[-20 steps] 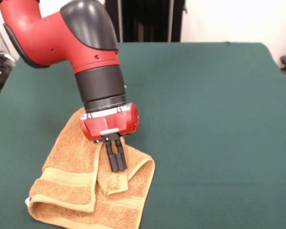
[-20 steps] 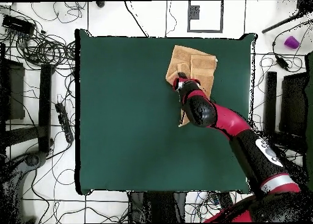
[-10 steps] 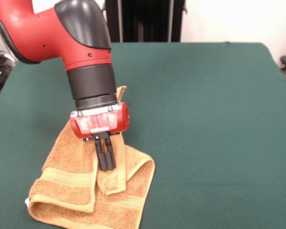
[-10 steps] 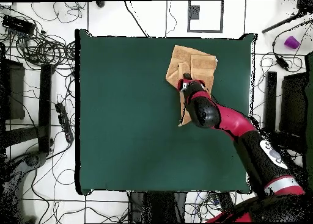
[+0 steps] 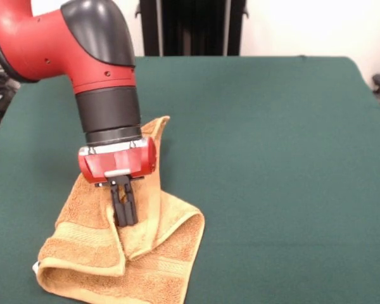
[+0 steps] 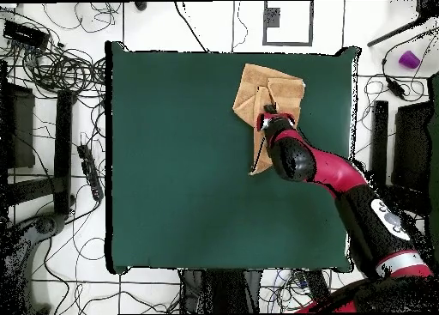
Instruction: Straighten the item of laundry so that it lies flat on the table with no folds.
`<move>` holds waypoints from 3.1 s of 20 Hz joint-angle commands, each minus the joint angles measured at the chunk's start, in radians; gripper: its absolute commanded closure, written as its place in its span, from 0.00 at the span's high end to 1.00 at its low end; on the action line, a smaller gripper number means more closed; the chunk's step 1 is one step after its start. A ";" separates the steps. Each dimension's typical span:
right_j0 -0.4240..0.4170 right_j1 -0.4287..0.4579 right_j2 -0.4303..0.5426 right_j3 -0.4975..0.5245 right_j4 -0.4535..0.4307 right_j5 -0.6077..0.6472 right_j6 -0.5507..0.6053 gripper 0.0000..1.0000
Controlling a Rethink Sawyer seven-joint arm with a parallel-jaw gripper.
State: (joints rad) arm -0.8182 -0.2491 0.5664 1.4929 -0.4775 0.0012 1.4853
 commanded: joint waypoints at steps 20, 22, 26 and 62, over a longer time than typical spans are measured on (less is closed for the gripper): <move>-0.019 -0.067 -0.160 0.002 -0.249 0.242 -0.077 0.00; -0.012 -0.070 -0.187 0.000 -0.268 0.249 -0.076 0.00; -0.031 -0.079 -0.207 0.006 -0.310 0.271 -0.114 0.00; -0.324 -0.243 0.204 0.205 0.086 0.848 -0.283 0.00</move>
State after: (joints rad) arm -1.2357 -0.4297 0.6146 1.5458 -0.5315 0.7211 1.1858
